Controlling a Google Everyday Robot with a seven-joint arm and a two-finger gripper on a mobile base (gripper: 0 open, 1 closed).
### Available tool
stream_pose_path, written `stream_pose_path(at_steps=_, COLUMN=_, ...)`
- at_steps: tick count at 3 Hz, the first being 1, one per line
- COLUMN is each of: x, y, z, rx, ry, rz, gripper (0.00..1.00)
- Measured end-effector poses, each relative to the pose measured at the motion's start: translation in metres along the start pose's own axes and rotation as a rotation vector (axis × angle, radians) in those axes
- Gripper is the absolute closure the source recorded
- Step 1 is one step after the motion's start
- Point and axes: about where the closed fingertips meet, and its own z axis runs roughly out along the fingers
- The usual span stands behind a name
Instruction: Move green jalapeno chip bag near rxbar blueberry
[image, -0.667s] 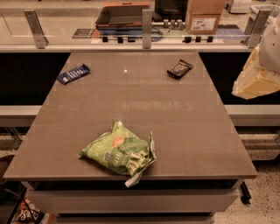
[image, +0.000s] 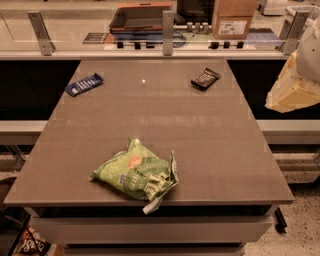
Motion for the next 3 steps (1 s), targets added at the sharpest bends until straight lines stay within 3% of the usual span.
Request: stream_pose_path(at_steps=3, x=-0.0032, y=-0.0006, z=-0.0055, rx=0.020, ry=-0.005, rz=-0.004, gripper=0.13)
